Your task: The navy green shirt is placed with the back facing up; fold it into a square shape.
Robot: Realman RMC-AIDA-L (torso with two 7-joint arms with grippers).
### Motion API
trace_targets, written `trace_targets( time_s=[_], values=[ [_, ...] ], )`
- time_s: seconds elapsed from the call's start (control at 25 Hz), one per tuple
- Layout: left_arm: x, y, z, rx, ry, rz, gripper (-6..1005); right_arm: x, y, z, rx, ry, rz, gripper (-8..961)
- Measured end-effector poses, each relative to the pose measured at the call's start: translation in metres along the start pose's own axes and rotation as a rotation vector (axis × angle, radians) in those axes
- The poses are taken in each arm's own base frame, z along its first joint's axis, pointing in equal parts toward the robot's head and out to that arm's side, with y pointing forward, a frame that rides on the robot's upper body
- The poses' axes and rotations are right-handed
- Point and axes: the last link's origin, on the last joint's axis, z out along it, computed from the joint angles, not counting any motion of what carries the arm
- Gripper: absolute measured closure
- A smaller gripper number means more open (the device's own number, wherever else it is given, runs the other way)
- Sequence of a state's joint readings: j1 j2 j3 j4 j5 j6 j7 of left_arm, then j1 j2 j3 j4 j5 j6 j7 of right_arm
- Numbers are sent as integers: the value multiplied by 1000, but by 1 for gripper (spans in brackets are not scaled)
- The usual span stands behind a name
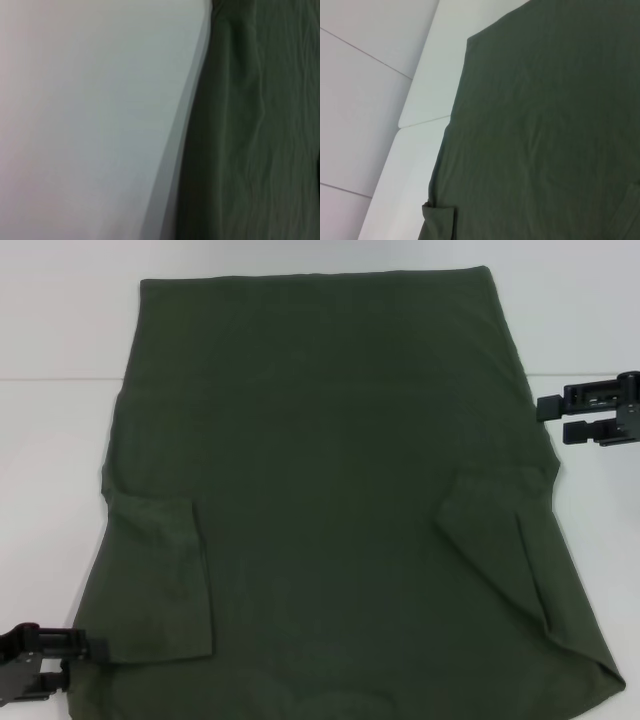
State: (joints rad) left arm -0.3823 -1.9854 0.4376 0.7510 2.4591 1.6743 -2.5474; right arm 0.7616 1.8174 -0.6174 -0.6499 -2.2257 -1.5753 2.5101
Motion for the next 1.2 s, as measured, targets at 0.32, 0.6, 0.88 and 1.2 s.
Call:
trace_targets(
  time_s=[0.32, 0.6, 0.88, 1.2],
  values=[
    [4, 3, 3, 28, -1, 16, 521, 0, 0, -2, -6, -4, 4, 254],
    [5, 2, 2, 39, 5, 13, 803, 0, -1, -4, -5, -10, 8, 261],
    [6, 15, -7, -89, 31, 89, 953, 10, -4, -12, -13, 35, -29, 268],
    [11, 28, -15, -187, 61, 149, 984, 35, -18, -53, 98, 174, -49, 276]
  ],
)
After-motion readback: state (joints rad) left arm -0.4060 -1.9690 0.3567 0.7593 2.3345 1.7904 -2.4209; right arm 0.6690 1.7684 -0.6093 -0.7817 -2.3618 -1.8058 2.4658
